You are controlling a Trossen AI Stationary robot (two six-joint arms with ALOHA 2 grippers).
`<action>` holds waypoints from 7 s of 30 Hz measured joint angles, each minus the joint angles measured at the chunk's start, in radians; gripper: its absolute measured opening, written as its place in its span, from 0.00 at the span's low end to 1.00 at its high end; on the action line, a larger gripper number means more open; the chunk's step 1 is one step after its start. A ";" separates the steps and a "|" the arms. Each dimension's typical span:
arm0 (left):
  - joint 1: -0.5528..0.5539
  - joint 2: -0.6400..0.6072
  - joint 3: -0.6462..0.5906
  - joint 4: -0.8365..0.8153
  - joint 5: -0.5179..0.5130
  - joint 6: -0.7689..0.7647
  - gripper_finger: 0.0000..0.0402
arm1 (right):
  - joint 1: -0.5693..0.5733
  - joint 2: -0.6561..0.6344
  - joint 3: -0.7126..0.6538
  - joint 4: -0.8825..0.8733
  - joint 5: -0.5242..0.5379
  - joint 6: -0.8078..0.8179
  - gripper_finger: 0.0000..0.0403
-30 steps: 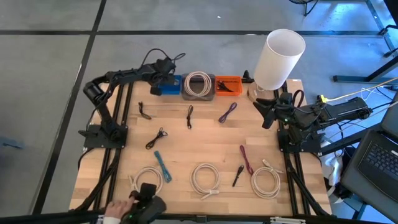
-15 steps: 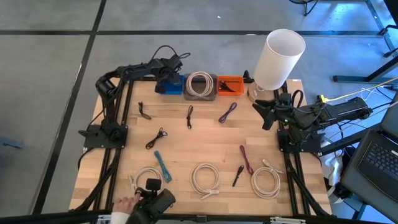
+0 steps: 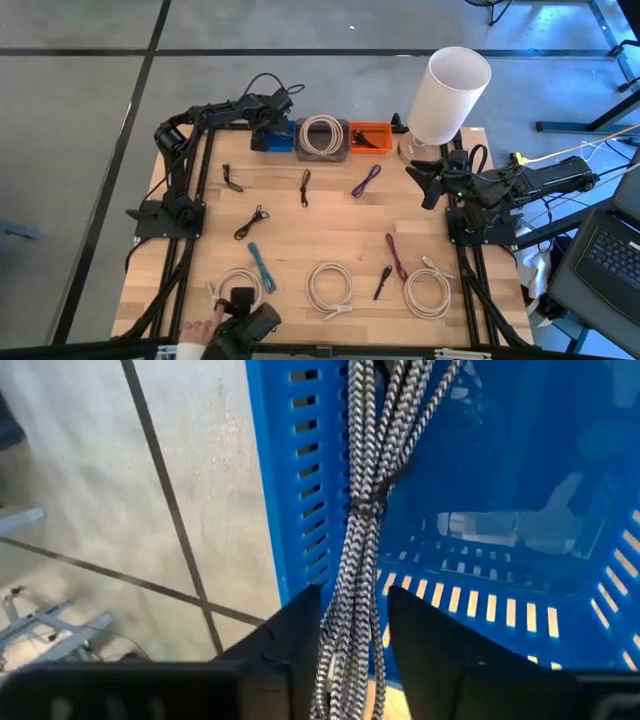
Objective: Pick & Place USB Port
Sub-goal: Put the black white charger cable into the blue bin, then put the black charger cable into the orange bin
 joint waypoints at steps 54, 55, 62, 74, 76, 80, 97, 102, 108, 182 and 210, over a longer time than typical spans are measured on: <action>-0.586 -0.506 -0.506 -0.261 0.730 -0.879 0.42 | 0.000 0.001 0.000 0.000 -0.026 0.050 0.37; -0.598 -0.506 -0.513 -0.239 0.721 -0.890 0.42 | 0.000 0.001 0.000 0.001 -0.026 0.050 0.37; -0.640 -0.506 -0.550 -0.133 0.651 -0.959 0.42 | 0.000 0.001 0.000 0.003 -0.026 0.050 0.37; -0.645 -0.506 -0.558 -0.099 0.542 -0.964 0.42 | 0.000 0.001 0.000 0.003 -0.026 0.053 0.37; -0.645 -0.506 -0.558 -0.094 0.542 -0.966 0.42 | 0.000 0.001 0.000 0.003 -0.027 0.052 0.37; -0.645 -0.493 -0.558 -0.094 0.539 -0.966 0.42 | 0.000 0.001 0.000 0.003 -0.029 0.050 0.37; -0.648 -0.323 -0.556 -0.078 0.532 -0.965 0.26 | 0.000 0.001 0.000 0.002 -0.029 0.050 0.37; -0.654 -0.375 -0.559 -0.073 0.615 -0.970 0.08 | 0.000 0.001 0.000 0.002 -0.029 0.050 0.37; -0.652 -0.516 -0.538 -0.066 0.612 -0.997 0.08 | 0.000 0.001 0.000 0.004 -0.028 0.066 0.37; -0.420 -0.322 -0.006 1.110 1.223 -1.163 0.08 | -0.339 0.605 0.222 0.631 -0.485 -0.328 0.28; -0.413 -0.322 -0.008 1.100 1.229 -1.188 0.16 | -0.358 0.594 0.222 0.590 -0.477 -0.317 0.01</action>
